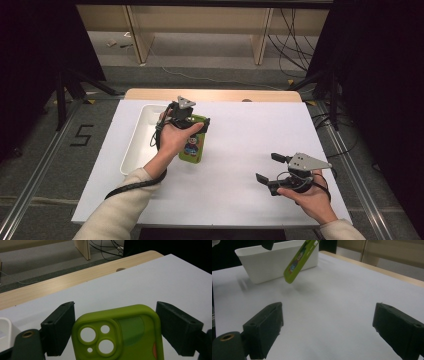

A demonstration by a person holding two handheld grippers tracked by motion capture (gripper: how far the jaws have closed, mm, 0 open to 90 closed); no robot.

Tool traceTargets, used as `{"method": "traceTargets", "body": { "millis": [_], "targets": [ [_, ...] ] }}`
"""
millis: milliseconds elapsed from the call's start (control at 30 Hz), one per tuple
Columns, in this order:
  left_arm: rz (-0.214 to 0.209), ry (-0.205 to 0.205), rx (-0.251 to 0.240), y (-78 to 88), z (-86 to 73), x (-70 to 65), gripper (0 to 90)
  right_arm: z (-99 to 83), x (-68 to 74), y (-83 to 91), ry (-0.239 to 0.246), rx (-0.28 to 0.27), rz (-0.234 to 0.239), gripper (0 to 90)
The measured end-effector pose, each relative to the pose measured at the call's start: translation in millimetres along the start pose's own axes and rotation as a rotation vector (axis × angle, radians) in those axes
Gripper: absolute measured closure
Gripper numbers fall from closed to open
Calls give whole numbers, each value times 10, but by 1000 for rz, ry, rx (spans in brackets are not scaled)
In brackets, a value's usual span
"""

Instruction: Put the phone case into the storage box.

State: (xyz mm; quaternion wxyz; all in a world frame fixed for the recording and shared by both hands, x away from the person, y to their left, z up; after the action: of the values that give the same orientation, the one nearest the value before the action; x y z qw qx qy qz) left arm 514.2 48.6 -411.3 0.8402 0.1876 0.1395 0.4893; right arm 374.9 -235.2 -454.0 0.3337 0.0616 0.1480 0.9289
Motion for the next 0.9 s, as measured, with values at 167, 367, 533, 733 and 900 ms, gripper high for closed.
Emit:
{"method": "traceTargets", "body": {
  "millis": [167,367,533,733,900],
  "targets": [
    [-1,-8,-1,10,10,-16,174,0,0,1,1,0,0,107],
    [5,-7,-20,46,57,-4,174,-1,-1,4,0,1,0,107],
    [10,-1,-26,60,72,10,174,4,-3,8,0,2,-1,107],
    [9,4,-37,93,111,29,174,3,-1,1,-1,-1,-1,107],
    [9,10,-46,120,138,44,174,5,-4,9,-2,1,-2,107]
  ]
}}
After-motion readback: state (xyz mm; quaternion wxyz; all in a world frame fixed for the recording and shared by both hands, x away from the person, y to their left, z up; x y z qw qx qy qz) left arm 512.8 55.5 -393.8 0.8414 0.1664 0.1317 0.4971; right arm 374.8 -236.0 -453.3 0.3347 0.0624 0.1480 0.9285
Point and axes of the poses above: each handheld gripper's, and its own axes: y roughly backward along the jaws, z roughly out of its top, x roughly to its left, the point moved 5 cm from there along -y, roughly forward along the jaws, and after that the axes turned 4 degrees about -x, right-handed, at the moved point
